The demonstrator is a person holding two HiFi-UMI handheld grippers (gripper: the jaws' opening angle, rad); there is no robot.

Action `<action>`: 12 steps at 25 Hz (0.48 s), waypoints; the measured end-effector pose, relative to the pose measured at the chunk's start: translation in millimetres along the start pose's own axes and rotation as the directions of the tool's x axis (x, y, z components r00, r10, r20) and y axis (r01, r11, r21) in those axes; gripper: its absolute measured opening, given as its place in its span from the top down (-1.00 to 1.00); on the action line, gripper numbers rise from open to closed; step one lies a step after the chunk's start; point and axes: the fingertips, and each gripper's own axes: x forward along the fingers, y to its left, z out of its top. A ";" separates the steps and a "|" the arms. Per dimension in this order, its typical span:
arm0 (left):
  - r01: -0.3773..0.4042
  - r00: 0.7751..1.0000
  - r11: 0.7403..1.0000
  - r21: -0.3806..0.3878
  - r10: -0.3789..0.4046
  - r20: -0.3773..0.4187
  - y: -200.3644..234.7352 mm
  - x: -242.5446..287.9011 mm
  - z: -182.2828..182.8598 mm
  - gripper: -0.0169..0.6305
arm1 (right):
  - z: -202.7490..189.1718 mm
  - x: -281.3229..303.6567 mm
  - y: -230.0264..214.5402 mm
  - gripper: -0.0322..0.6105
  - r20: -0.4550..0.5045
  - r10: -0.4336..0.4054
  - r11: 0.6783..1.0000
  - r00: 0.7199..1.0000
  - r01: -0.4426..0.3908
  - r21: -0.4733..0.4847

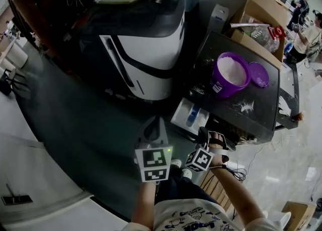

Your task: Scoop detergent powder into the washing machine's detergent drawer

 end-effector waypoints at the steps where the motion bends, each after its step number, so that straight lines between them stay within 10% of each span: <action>1: -0.001 1.000 1.000 -0.001 0.001 0.000 0.6 -0.2 -0.1 0.94 | -0.3 1.1 2.5 0.84 -0.002 -0.001 1.000 1.000 0.001 -0.017; 12: -0.017 1.000 1.000 -0.017 0.017 -0.001 7.5 -6.9 -4.7 0.94 | -0.5 2.3 4.1 0.84 -0.003 -0.010 1.000 1.000 0.009 -0.024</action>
